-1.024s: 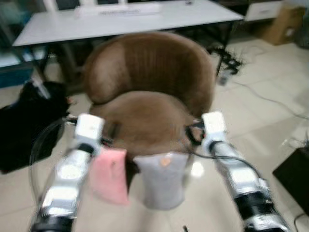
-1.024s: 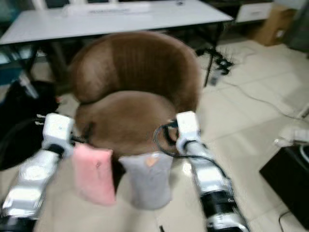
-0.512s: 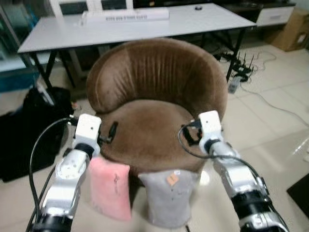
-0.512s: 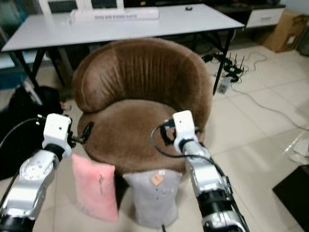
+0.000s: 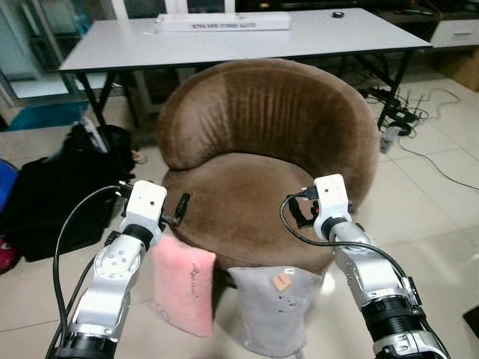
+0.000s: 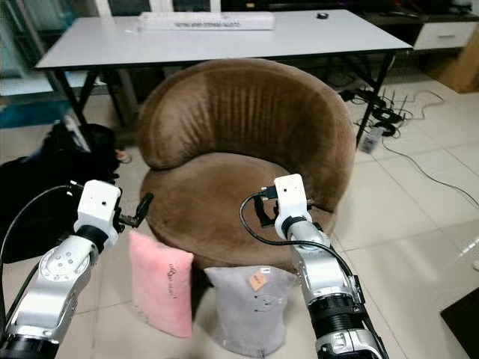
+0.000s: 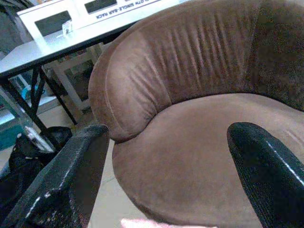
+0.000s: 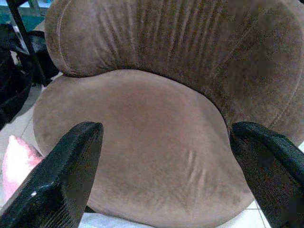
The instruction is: Move the pillow to the sofa from floor
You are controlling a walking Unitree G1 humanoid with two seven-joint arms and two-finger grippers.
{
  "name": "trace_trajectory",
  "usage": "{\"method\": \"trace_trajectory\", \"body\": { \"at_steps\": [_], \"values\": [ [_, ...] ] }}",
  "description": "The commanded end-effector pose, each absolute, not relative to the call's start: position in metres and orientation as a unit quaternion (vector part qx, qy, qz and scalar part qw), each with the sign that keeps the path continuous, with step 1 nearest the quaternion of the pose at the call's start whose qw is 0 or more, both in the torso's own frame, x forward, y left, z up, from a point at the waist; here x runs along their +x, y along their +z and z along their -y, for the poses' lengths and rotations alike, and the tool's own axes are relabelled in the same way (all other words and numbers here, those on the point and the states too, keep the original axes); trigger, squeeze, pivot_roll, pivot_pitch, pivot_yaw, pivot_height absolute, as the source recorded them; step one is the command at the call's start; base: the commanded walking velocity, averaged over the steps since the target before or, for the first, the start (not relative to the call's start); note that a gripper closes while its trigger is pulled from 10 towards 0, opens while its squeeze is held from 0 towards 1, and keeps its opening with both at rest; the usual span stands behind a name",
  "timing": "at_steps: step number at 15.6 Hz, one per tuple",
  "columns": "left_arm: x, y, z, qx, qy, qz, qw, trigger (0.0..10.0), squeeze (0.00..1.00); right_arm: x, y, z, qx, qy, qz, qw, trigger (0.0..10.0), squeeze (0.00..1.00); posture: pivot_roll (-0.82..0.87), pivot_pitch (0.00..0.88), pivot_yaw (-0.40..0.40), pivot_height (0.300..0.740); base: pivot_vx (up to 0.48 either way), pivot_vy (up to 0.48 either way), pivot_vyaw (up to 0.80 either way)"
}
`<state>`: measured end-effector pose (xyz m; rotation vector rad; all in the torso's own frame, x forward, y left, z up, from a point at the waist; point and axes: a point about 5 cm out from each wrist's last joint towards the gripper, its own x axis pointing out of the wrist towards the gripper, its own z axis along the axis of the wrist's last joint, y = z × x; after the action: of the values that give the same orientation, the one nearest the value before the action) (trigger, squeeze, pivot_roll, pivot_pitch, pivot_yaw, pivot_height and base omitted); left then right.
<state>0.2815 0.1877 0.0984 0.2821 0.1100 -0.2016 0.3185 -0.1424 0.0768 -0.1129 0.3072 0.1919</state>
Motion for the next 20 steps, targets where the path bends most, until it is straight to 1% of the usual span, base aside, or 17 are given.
{"method": "trace_trajectory", "body": {
  "at_steps": [1, 5, 8, 11, 14, 17, 19, 20],
  "values": [
    [0.28, 0.094, -0.185, 0.142, -0.12, -0.065, 0.98, 10.0, 0.0, 0.319, 0.075, 0.145, -0.047, 0.089, -0.164, 0.981, 10.0, 0.0, 0.05, 0.0, 0.032, 0.731, 0.0, 0.0, 0.0],
    [0.276, 0.091, -0.183, 0.135, -0.147, -0.057, 0.978, 10.0, 0.0, 0.318, 0.073, 0.143, -0.043, 0.095, -0.168, 0.98, 10.0, 0.0, 0.05, 0.0, 0.028, 0.696, 0.0, 0.0, 0.0],
    [0.272, 0.09, -0.179, 0.153, -0.186, -0.054, 0.969, 10.0, 0.0, 0.318, 0.072, 0.143, -0.042, 0.098, -0.17, 0.98, 10.0, 0.0, 0.06, 0.0, 0.027, 0.666, 0.0, 0.0, 0.0],
    [0.273, 0.09, -0.178, 0.155, -0.19, -0.053, 0.968, 10.0, 0.0, 0.318, 0.071, 0.143, -0.039, 0.097, -0.172, 0.98, 10.0, 0.0, 0.06, 0.0, 0.027, 0.636, 0.0, 0.0, 0.0],
    [0.276, 0.093, -0.178, 0.131, -0.171, -0.039, 0.976, 10.0, 0.0, 0.318, 0.071, 0.143, -0.039, 0.093, -0.171, 0.98, 10.0, 0.0, 0.06, 0.0, 0.027, 0.613, 0.0, 0.0, 0.0],
    [0.279, 0.093, -0.181, 0.118, -0.139, -0.044, 0.982, 10.0, 0.0, 0.318, 0.071, 0.143, -0.042, 0.096, -0.172, 0.98, 10.0, 0.0, 0.06, 0.0, 0.027, 0.613, 0.0, 0.0, 0.0],
    [0.28, 0.092, -0.187, 0.138, -0.12, -0.046, 0.982, 10.0, 0.0, 0.317, 0.069, 0.143, -0.047, 0.096, -0.177, 0.978, 10.0, 0.0, 0.06, 0.0, 0.027, 0.613, 0.0, 0.0, 0.0],
    [0.281, 0.092, -0.188, 0.136, -0.112, -0.043, 0.983, 10.0, 0.0, 0.317, 0.068, 0.144, -0.048, 0.095, -0.178, 0.978, 10.0, 0.0, 0.06, 0.0, 0.027, 0.613, 0.0, 0.0, 0.0]
  ]
}}
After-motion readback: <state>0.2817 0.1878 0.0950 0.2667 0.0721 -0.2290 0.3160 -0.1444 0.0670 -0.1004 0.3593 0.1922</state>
